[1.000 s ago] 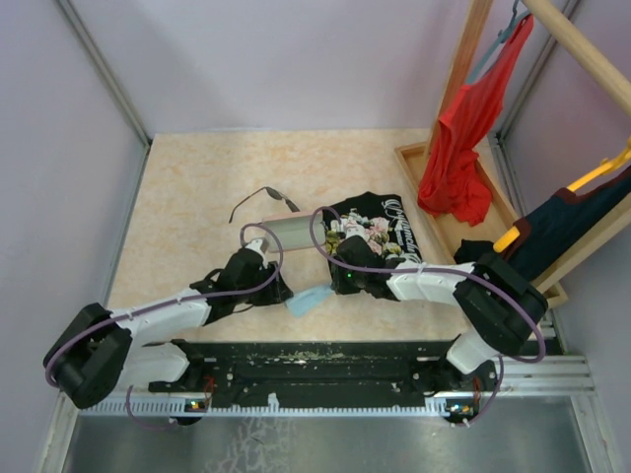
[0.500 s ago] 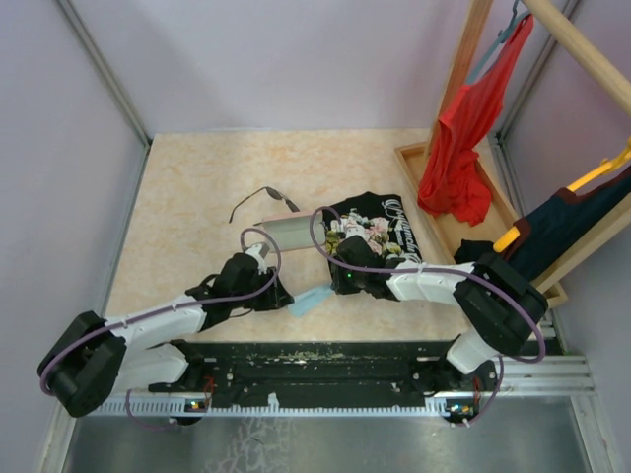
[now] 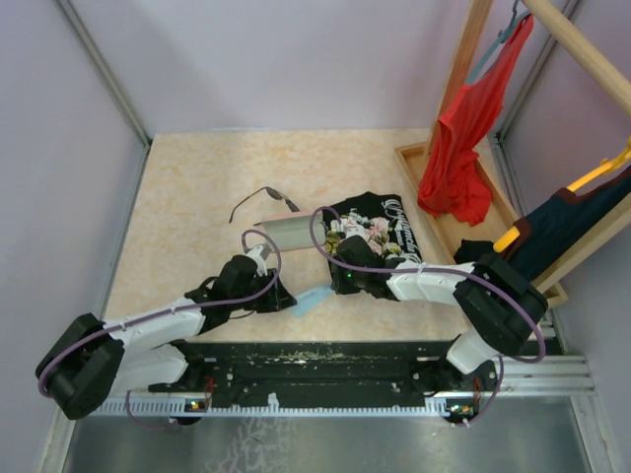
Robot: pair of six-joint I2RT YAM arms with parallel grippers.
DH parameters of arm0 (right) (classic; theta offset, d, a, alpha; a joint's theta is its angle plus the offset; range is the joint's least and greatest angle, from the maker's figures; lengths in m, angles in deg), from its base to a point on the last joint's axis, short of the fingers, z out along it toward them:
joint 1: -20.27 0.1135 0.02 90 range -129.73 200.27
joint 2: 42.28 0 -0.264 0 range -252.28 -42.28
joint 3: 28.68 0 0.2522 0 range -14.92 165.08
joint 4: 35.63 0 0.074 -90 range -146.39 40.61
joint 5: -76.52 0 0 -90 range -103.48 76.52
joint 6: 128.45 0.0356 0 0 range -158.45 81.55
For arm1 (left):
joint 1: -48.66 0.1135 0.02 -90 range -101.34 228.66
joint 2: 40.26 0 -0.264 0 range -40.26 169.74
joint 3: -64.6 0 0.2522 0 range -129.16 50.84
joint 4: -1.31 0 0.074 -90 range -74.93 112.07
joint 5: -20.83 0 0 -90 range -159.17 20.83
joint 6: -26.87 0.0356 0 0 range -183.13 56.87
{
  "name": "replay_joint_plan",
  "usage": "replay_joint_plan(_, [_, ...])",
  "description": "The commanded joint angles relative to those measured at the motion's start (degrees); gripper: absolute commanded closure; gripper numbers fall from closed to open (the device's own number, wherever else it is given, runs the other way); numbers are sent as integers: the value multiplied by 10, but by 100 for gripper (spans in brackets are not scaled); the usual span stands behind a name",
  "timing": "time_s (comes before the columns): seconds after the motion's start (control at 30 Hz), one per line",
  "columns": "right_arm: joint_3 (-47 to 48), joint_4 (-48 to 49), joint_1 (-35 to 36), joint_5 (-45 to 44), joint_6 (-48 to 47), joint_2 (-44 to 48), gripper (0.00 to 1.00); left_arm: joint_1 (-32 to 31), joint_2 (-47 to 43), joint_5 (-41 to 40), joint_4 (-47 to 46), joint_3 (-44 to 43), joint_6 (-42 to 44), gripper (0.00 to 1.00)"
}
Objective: Organize the sunglasses
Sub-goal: Pick up the glasses cleaning cloth from the center of the board.
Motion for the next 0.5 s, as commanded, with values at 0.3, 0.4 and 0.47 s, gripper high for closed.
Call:
replay_joint_plan(0.3, [13,24,-1,-2,-4,9,100,-4,6,-3,-29,6,0,85])
replay_joint_plan(0.4, [13,27,0,1,-6,12,100,-4,10,-21,-22,-1,6,95])
replay_joint_plan(0.47, [13,28,0,3,-8,15,100,-4,12,-29,-18,-7,11,100])
